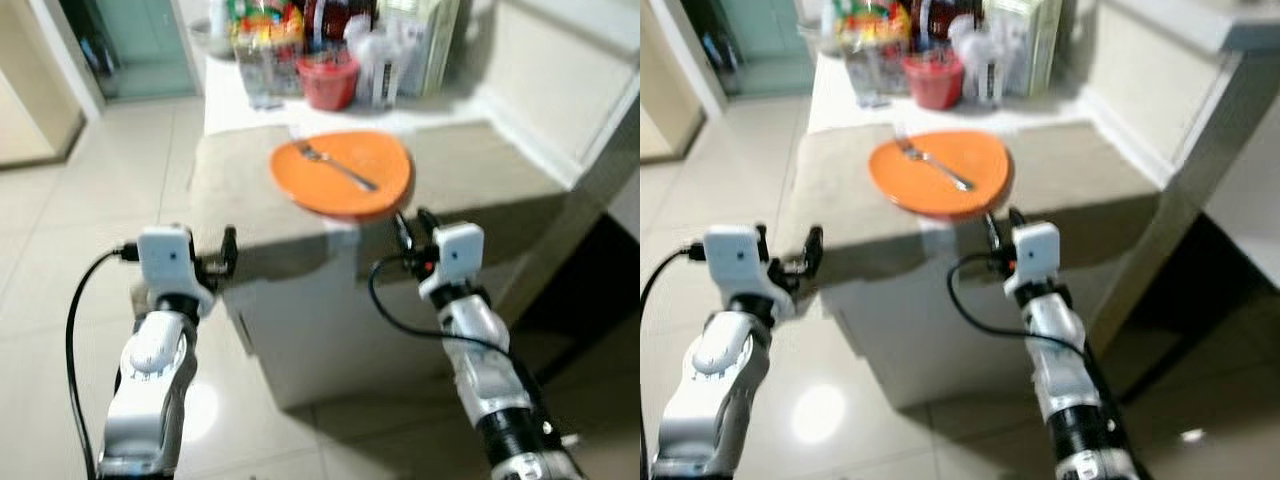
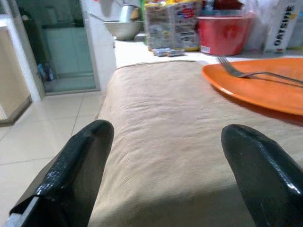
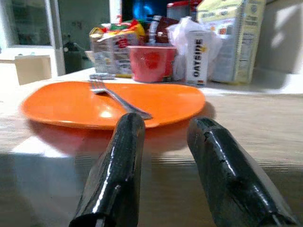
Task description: Setting the table
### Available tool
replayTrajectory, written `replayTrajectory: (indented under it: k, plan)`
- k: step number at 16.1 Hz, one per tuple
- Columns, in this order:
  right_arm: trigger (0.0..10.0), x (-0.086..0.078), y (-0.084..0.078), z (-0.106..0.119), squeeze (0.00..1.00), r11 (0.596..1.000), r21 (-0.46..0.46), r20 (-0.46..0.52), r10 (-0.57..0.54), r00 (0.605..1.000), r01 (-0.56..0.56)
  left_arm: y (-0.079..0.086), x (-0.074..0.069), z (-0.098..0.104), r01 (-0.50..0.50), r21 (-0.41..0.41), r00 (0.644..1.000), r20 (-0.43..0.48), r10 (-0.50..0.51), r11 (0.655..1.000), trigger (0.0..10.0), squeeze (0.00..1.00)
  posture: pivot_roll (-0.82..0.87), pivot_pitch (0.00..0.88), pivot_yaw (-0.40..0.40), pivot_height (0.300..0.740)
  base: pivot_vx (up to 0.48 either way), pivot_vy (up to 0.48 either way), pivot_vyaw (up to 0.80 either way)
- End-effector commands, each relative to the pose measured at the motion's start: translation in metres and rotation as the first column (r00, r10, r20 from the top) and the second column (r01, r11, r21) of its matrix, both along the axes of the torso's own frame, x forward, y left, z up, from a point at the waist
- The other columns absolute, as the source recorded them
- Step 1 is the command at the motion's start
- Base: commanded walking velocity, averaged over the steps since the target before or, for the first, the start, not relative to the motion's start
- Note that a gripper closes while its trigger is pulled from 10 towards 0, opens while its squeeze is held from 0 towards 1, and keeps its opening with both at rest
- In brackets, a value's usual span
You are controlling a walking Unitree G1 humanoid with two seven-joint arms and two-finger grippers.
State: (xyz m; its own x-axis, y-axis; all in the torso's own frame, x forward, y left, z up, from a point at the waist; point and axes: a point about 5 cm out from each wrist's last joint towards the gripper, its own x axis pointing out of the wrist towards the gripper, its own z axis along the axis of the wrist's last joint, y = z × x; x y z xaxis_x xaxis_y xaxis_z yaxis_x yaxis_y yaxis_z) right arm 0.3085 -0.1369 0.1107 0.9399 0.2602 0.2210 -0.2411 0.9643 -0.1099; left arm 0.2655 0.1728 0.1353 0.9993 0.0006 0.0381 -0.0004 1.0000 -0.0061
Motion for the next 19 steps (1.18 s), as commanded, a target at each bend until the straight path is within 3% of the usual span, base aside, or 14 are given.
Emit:
replayTrajectory:
  k: [1, 7, 13, 19]
  plan:
    - [10.0, 0.0001, -0.0097, 0.0000, 0.00, 0.999, -0.005, 0.002, -0.038, 0.999, 0.038, -0.0081, 0.0006, 0.0018, 0.035, -0.008, 0.999, 0.002, -0.035, 0.999, 10.0, 0.00, -0.11, 0.000, 0.068, 0.740, 0.000, 0.000, 0.64]
    - [10.0, -0.0019, -0.0081, -0.0043, 0.00, 0.999, -0.010, -0.018, -0.041, 0.999, 0.041, -0.0090, 0.0016, 0.0018, 0.046, 0.002, 0.999, -0.004, -0.046, 0.999, 10.0, 0.00, -0.12, 0.000, 0.073, 0.740, 0.000, 0.000, 0.11]
    - [10.0, -0.0023, -0.0074, -0.0073, 0.00, 0.999, -0.030, -0.035, -0.029, 0.999, 0.028, -0.0125, 0.0016, 0.0004, 0.036, -0.018, 0.999, -0.009, -0.037, 0.999, 10.0, 0.00, -0.12, 0.000, 0.068, 0.740, 0.000, -0.445, 0.00]
    - [10.0, -0.0024, -0.0072, -0.0079, 0.00, 0.999, -0.023, -0.037, -0.041, 0.998, 0.040, -0.0136, 0.0014, 0.0008, 0.040, -0.015, 0.999, -0.008, -0.041, 0.999, 10.0, 0.00, -0.12, 0.000, 0.072, 0.740, 0.000, -0.461, 0.39]
